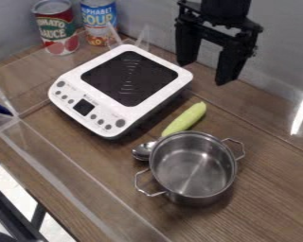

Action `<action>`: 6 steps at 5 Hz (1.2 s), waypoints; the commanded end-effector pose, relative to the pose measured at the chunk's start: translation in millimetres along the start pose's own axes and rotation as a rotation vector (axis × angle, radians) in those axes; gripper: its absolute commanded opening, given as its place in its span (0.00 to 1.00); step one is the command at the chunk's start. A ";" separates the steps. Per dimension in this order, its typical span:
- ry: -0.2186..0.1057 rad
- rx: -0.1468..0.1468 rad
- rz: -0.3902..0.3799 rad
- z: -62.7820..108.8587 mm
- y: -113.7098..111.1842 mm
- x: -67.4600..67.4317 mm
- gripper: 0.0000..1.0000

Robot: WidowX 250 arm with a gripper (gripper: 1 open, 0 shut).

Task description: Put silver pot on the white and black stove top

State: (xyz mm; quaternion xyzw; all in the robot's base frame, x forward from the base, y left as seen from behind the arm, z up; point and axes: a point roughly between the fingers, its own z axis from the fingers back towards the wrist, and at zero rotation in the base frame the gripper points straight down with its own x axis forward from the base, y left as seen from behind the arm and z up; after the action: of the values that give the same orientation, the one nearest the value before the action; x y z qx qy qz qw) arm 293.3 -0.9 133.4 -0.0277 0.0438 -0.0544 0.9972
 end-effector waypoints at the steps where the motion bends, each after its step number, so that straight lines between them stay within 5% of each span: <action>1: -0.065 0.011 -0.035 14.1 0.0 -8.7 1.00; 2: -0.060 0.011 -0.088 3.8 1.9 -22.3 1.00; 5: -0.065 0.026 -0.422 -31.1 -32.0 -37.3 1.00; 6: -0.066 0.037 -0.490 -48.3 -23.5 -37.0 1.00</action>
State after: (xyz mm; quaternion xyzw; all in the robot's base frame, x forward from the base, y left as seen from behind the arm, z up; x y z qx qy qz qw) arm 247.0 -26.0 83.8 -0.0265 0.0174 -0.2932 0.9555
